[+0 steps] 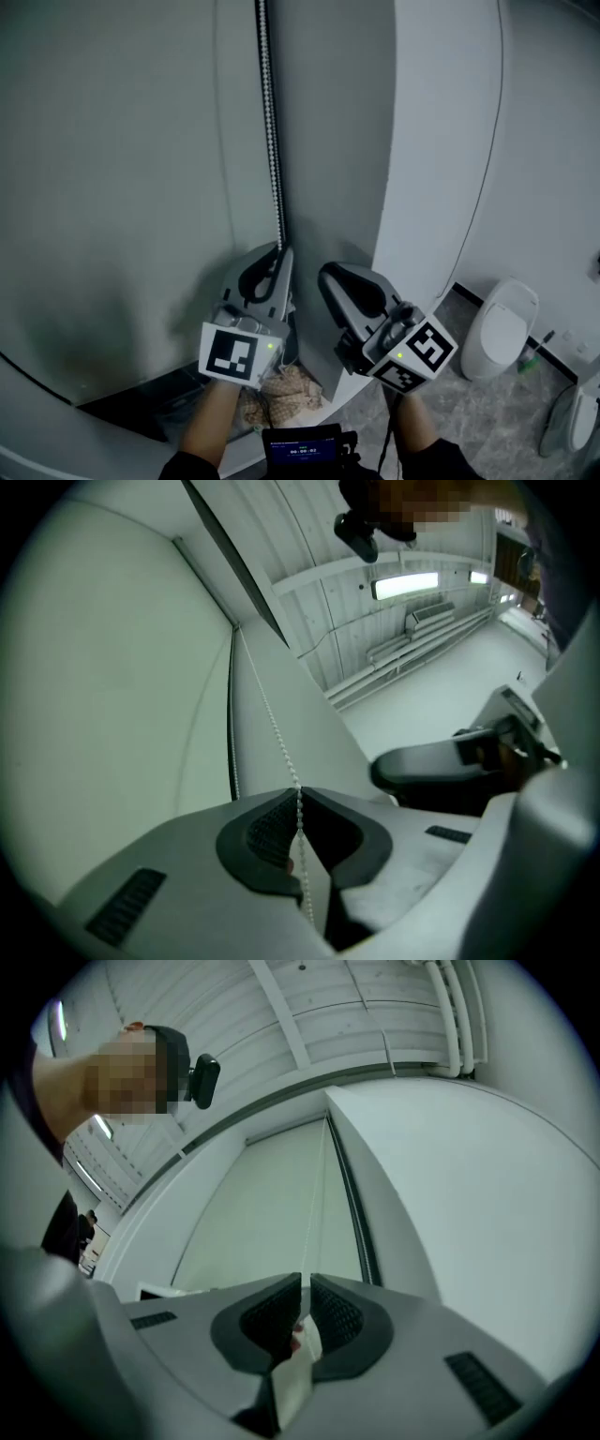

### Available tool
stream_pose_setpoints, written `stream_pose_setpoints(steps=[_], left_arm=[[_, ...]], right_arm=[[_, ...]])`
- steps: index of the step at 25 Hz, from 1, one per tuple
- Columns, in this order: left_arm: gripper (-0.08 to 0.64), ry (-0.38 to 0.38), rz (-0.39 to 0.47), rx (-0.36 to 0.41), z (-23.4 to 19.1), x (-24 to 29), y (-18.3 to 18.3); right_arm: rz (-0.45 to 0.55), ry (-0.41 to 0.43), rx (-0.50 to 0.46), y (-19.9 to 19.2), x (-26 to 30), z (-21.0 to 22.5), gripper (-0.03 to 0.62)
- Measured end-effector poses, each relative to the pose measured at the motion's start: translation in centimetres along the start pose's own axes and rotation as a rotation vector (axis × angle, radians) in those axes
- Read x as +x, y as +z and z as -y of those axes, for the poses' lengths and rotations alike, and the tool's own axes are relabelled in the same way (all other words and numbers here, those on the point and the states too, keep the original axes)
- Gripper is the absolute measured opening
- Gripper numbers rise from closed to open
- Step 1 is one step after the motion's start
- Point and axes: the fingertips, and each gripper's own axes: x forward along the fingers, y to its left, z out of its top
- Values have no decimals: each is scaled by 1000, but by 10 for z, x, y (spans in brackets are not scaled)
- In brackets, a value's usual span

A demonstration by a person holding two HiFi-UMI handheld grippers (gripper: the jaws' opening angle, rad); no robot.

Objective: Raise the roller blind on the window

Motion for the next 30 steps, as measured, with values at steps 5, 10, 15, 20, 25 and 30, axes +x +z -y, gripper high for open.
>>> stream_pose_setpoints(steps=[5,10,15,20,25,30], left_arm=[[18,-29,22,-59,12,-33,20],[18,-85,33,-135,18,-52,37],[18,-106,41,-141,37,-68,27],[18,-127,43,-121,42,-66,21],[18,-171,-55,-211,46,-77,-21],[21,-211,32,-534,5,-92,-21]], right_arm=[[31,227,163,58,54,-13,164],[92,327,269,105,109,-30,164],[142,374,254,124,121,-45,124],[122,300,211,119,117,-37,18],[52,227,173,79,105,-24,17],[3,177,165,36,82,-15,17]])
